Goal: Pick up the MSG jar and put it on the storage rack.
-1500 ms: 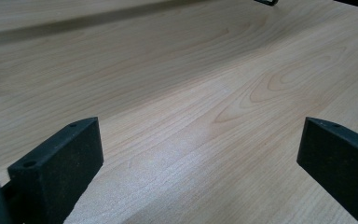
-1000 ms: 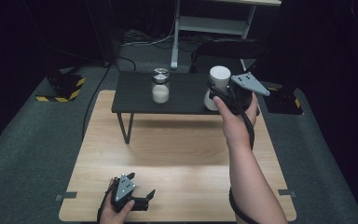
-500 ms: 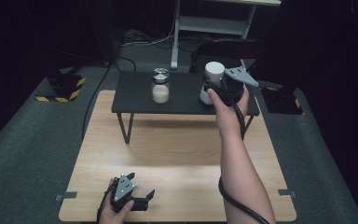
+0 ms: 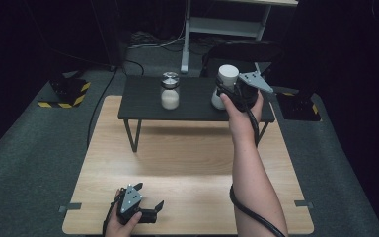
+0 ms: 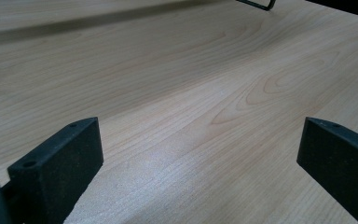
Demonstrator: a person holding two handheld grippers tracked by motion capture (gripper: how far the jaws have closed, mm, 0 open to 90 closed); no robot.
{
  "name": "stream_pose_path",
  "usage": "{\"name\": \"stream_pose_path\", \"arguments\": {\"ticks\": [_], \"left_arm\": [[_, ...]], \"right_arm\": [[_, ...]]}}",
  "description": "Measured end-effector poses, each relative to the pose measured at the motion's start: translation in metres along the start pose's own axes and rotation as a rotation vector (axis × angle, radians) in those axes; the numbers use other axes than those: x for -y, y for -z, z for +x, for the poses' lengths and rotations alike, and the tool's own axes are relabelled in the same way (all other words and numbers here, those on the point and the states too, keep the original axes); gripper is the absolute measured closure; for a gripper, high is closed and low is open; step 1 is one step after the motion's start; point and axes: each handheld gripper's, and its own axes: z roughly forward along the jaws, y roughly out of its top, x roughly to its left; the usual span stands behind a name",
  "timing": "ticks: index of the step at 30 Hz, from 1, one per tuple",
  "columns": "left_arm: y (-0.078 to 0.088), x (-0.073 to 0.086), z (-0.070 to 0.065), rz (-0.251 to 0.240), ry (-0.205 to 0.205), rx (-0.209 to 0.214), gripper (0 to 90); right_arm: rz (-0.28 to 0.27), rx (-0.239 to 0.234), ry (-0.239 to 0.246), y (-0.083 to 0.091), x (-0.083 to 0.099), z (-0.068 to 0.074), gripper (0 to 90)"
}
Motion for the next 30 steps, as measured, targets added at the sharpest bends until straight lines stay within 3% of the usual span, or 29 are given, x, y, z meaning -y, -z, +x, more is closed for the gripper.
{"name": "stream_pose_path", "arguments": {"ticks": [11,18,19,25,30], "left_arm": [[0.0003,0.0006,0.0013,-0.003,0.006,0.005,0.2],[0.0003,0.0001,0.0009,0.000,0.003,0.005,0.2],[0.0003,0.0000,0.0011,0.001,0.003,0.006,0.2],[0.0005,0.0002,0.0007,0.000,0.000,0.008,0.2],[0.0006,0.0001,0.0005,0.001,-0.003,0.009,0.2]], "right_arm": [[-0.001,0.002,-0.005,-0.0009,0.0004,0.0007,33.9],[0.007,-0.002,-0.025,-0.0016,-0.0013,-0.0016,24.2],[0.008,-0.007,-0.038,-0.0017,-0.0008,-0.0032,16.2],[-0.003,-0.022,-0.068,-0.0001,0.0020,-0.0055,0.3],[-0.011,-0.038,-0.077,0.0020,0.0019,-0.0061,0.3]]}}
